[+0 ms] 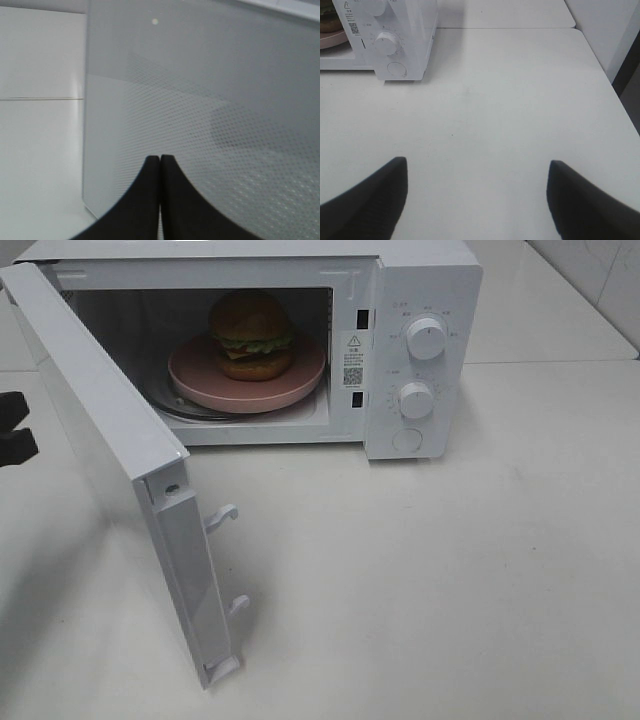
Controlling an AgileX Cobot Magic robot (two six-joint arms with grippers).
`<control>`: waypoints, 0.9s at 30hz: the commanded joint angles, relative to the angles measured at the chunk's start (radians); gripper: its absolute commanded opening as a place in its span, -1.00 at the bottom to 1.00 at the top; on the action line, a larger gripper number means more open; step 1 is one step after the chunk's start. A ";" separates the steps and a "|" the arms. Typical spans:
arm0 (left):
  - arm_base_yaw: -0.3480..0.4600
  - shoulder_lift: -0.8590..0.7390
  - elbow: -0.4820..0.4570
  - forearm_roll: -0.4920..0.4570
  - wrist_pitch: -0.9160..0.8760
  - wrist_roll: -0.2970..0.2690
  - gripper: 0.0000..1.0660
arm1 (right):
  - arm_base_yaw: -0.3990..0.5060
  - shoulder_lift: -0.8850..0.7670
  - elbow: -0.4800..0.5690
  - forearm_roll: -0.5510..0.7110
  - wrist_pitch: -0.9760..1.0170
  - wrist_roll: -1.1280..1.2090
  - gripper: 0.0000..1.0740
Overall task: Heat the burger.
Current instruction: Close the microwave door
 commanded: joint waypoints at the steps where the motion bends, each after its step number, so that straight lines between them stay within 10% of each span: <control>1: -0.049 0.026 -0.008 -0.069 -0.026 0.029 -1.00 | -0.006 -0.025 0.001 0.003 -0.009 -0.007 0.38; 27: -0.273 0.167 -0.204 -0.107 0.018 0.026 -1.00 | -0.006 -0.025 0.001 0.003 -0.009 -0.006 0.38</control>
